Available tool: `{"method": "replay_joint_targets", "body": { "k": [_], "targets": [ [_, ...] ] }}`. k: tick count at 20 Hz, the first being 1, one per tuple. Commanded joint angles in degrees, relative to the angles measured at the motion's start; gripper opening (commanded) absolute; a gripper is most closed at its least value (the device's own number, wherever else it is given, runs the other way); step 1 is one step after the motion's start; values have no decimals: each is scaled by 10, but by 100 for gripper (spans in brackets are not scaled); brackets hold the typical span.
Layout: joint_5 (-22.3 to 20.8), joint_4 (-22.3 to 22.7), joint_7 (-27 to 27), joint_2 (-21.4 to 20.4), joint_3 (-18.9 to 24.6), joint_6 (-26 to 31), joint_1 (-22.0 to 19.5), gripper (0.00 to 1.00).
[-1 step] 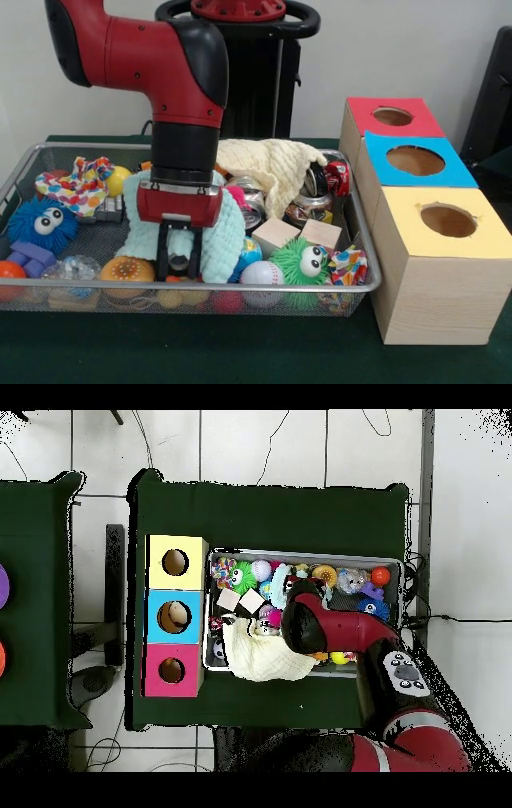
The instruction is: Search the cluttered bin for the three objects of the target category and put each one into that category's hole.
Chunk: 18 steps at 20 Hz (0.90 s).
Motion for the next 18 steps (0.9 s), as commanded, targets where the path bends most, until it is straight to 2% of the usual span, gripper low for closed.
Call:
{"method": "replay_joint_targets", "body": {
  "k": [1, 6, 10, 15, 18],
  "targets": [
    [25, 84, 58, -44, 45, 118, 2, 0],
    [35, 98, 57, -62, 49, 148, -2, 0],
    [45, 93, 52, -59, 27, 185, 9, 0],
    [42, 75, 35, -17, -11, 244, 11, 0],
    [36, 73, 30, 6, -2, 239, -5, 0]
  ]
}}
